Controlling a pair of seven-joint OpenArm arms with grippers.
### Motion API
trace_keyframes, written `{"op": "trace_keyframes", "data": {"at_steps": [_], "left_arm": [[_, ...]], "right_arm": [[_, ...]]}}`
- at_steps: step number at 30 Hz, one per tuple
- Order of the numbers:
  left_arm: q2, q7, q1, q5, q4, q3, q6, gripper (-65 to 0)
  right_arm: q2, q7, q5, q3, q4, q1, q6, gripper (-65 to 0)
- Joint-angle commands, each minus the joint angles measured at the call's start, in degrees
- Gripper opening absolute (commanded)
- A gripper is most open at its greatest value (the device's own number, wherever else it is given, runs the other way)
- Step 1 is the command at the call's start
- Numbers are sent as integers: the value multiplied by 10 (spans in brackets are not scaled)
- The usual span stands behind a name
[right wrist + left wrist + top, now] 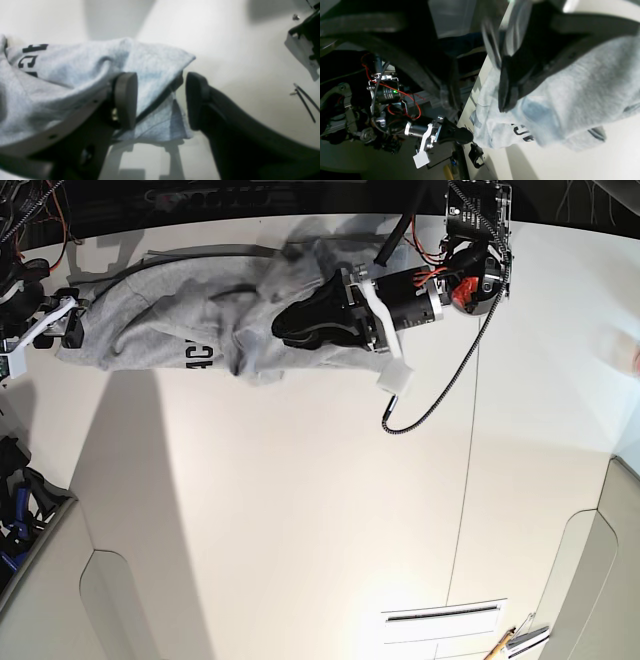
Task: Fold the T-shirt properly
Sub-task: 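Fold the end held by the left gripper toward the right gripper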
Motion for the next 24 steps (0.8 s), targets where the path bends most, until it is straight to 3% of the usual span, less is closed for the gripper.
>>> {"op": "trace_keyframes", "data": {"at_steps": [1, 10, 13, 17, 24], "left_arm": [[1, -10, -5, -18, 11, 0, -5, -367], [1, -10, -5, -11, 11, 0, -5, -366], [1, -10, -5, -11, 11, 0, -5, -367], [1, -10, -5, -11, 11, 0, -5, -367], [-2, -10, -5, -2, 11, 0, -5, -367]], "right_arm": [[10, 13, 6, 4, 8, 3, 2, -342], [11, 16, -4, 4, 8, 3, 2, -338], [13, 30, -13, 4, 4, 3, 2, -282], [32, 31, 46, 4, -28, 9, 9, -276], [78, 17, 96, 4, -164, 70, 21, -276]]}}
